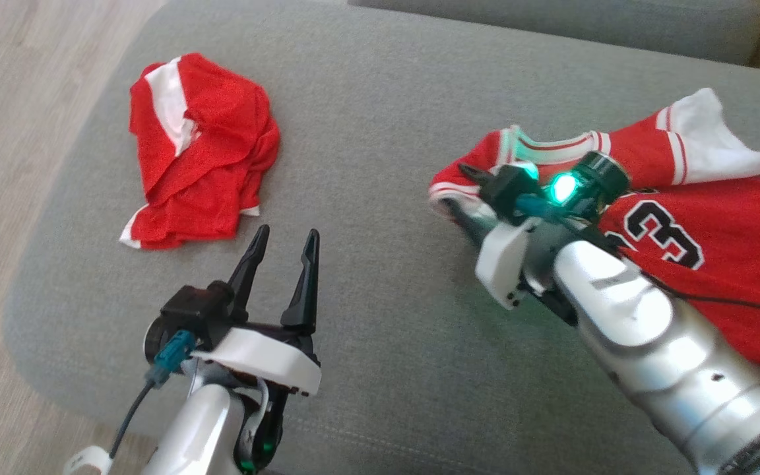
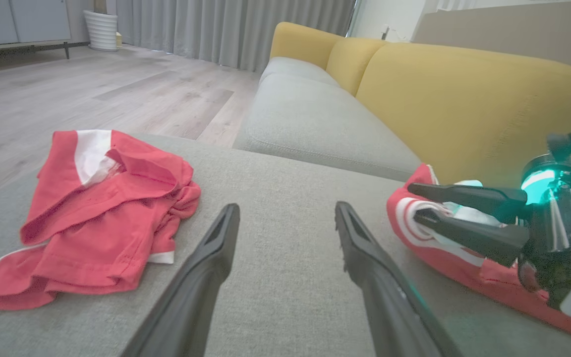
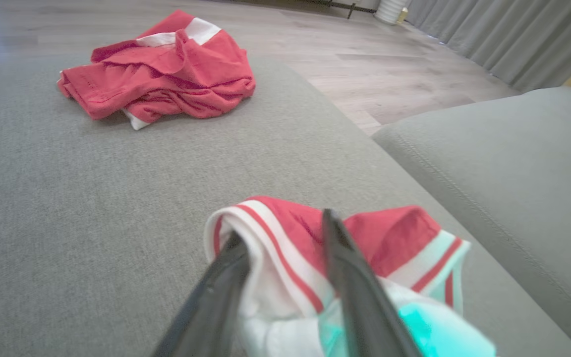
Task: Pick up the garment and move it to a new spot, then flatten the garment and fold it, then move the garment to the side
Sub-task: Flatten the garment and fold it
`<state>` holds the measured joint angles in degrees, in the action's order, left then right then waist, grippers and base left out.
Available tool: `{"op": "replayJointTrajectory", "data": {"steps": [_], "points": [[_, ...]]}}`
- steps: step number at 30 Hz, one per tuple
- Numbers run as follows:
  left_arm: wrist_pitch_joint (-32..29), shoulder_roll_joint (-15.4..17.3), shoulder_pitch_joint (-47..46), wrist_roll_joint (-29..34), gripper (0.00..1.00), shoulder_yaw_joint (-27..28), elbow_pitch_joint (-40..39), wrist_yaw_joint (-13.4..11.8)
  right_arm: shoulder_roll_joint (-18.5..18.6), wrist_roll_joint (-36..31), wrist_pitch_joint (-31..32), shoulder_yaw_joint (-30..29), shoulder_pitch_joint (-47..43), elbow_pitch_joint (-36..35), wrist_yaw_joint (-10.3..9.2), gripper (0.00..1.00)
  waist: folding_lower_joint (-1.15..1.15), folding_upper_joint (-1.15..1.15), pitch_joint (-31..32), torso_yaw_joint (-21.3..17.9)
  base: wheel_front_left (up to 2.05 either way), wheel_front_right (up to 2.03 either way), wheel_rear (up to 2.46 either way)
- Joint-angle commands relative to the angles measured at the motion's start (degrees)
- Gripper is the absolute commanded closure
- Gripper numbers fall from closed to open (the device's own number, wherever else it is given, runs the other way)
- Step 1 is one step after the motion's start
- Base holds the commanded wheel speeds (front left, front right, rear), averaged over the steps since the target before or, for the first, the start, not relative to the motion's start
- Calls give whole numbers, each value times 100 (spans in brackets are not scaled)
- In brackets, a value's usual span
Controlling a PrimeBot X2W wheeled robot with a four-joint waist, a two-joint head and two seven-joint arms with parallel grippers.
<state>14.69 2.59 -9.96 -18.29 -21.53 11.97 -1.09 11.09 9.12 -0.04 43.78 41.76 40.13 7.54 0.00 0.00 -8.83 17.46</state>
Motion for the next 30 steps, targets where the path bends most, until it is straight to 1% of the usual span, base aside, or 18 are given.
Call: {"op": "replayJointTrajectory", "data": {"steps": [1,3,4,8,10,13,18,23,26,29,30], "points": [[30,29,-272,-30,0,145,-145,-41,-197,104,-89,201,294,28,-5,0,0,0,-113,135,0,0,0],[30,29,-276,-47,0,116,-130,-67,-331,211,-137,514,400,330,-5,0,0,0,-121,155,0,0,0],[30,29,-272,-54,0,107,-116,-89,-413,330,-170,796,497,578,-5,0,0,0,-113,142,0,0,0],[30,29,-249,-50,0,140,-83,-112,-475,584,-124,1354,660,929,-5,0,0,0,-25,-11,0,0,0],[30,29,-242,-56,0,175,-88,-109,-446,728,-197,1466,770,1020,-5,0,0,0,43,-133,0,0,0],[30,29,-225,-74,0,248,-124,-109,-353,911,-392,1362,905,1130,-5,0,0,0,144,-354,0,0,0],[30,29,-176,-67,0,415,-207,-112,-85,1071,-827,749,900,1308,-5,0,0,0,335,-781,0,0,0],[30,29,-134,-91,0,551,-277,-101,184,1137,-1225,-211,555,1423,-5,0,0,0,452,-1210,0,0,0],[30,29,-117,-85,0,567,-298,-82,285,1129,-1368,-795,218,1335,-5,0,0,0,482,-1444,0,0,0],[30,29,-106,-101,0,585,-309,-81,333,1019,-1456,-1431,-188,1078,-5,0,0,0,497,-1659,0,0,0],[30,29,-106,-101,0,585,-309,-81,333,1019,-1456,-1431,-188,1078,-5,0,0,0,497,-1659,0,0,0]]}}
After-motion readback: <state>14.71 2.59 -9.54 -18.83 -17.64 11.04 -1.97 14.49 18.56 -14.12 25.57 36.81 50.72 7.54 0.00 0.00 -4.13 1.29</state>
